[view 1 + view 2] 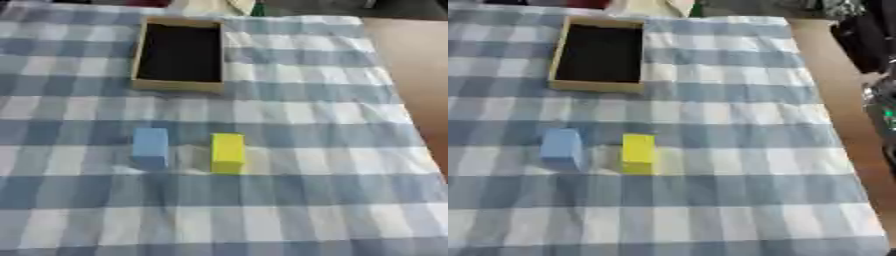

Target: Pick up objects on the table and place them in the box.

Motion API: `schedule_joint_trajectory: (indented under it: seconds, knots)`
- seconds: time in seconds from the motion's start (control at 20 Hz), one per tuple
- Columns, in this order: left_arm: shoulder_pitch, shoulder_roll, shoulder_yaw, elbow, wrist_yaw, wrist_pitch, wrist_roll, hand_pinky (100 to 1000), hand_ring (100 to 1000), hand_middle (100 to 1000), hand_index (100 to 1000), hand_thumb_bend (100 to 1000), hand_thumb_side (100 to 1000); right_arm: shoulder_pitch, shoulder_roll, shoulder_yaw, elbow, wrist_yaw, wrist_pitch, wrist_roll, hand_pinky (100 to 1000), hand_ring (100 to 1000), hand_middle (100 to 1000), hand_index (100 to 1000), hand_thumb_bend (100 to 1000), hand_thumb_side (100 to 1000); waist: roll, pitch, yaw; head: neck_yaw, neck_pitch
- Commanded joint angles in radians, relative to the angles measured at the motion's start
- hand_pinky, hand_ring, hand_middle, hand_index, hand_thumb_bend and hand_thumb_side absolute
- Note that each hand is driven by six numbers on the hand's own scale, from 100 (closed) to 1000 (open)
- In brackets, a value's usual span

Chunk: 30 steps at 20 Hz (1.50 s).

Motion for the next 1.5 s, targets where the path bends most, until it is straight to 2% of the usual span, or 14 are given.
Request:
schedule_joint_trajectory:
  seconds: [0.05, 0.4, 0.65, 1.05, 1.3, 1.35, 1.4, 1.5]
  knots:
    - [-0.004, 0.026, 0.006, -0.016, -0.002, -0.001, -0.005, 763, 689, 632, 806, 216, 932, -0.038, -0.091, 0.041, -0.015, 0.014, -0.004, 0.041, 821, 783, 669, 751, 100, 1000, 0.003, -0.021, 0.000, 0.001, 0.010]
    - [-0.006, 0.031, 0.001, -0.016, 0.000, -0.003, -0.011, 763, 689, 633, 805, 215, 932, -0.117, -0.127, 0.142, -0.015, 0.000, -0.026, 0.150, 824, 796, 685, 763, 101, 1000, 0.003, -0.024, 0.004, 0.004, 0.011]
    - [-0.006, 0.033, -0.001, -0.016, 0.002, -0.003, -0.015, 763, 689, 633, 805, 216, 932, -0.142, -0.127, 0.204, -0.015, -0.012, -0.010, 0.218, 829, 805, 694, 766, 100, 1000, 0.002, -0.027, 0.005, 0.000, 0.012]
    - [-0.006, 0.033, -0.003, -0.016, 0.003, -0.002, -0.020, 763, 688, 633, 805, 215, 934, -0.166, -0.087, 0.305, -0.015, -0.003, 0.048, 0.317, 833, 808, 696, 766, 100, 1000, 0.001, -0.027, 0.006, -0.006, 0.013]
    - [-0.006, 0.031, -0.003, -0.016, 0.003, -0.001, -0.023, 763, 688, 634, 805, 215, 934, -0.173, -0.043, 0.330, -0.015, 0.035, 0.042, 0.363, 831, 812, 701, 771, 101, 1000, 0.000, -0.028, 0.006, -0.008, 0.012]
    - [-0.006, 0.030, -0.003, -0.016, 0.003, -0.001, -0.023, 763, 688, 634, 805, 215, 934, -0.174, -0.039, 0.336, -0.015, 0.046, 0.040, 0.370, 832, 817, 706, 776, 147, 1000, -0.001, -0.028, 0.007, -0.008, 0.012]
    - [-0.006, 0.030, -0.003, -0.016, 0.004, -0.001, -0.023, 763, 688, 634, 805, 215, 935, -0.175, -0.035, 0.344, -0.015, 0.055, 0.039, 0.380, 833, 822, 716, 782, 116, 1000, -0.001, -0.028, 0.008, -0.008, 0.012]
    - [-0.006, 0.029, -0.003, -0.016, 0.004, -0.001, -0.024, 763, 688, 634, 805, 215, 935, -0.177, -0.027, 0.357, -0.015, 0.068, 0.039, 0.399, 835, 831, 733, 798, 141, 1000, -0.001, -0.028, 0.009, -0.008, 0.011]
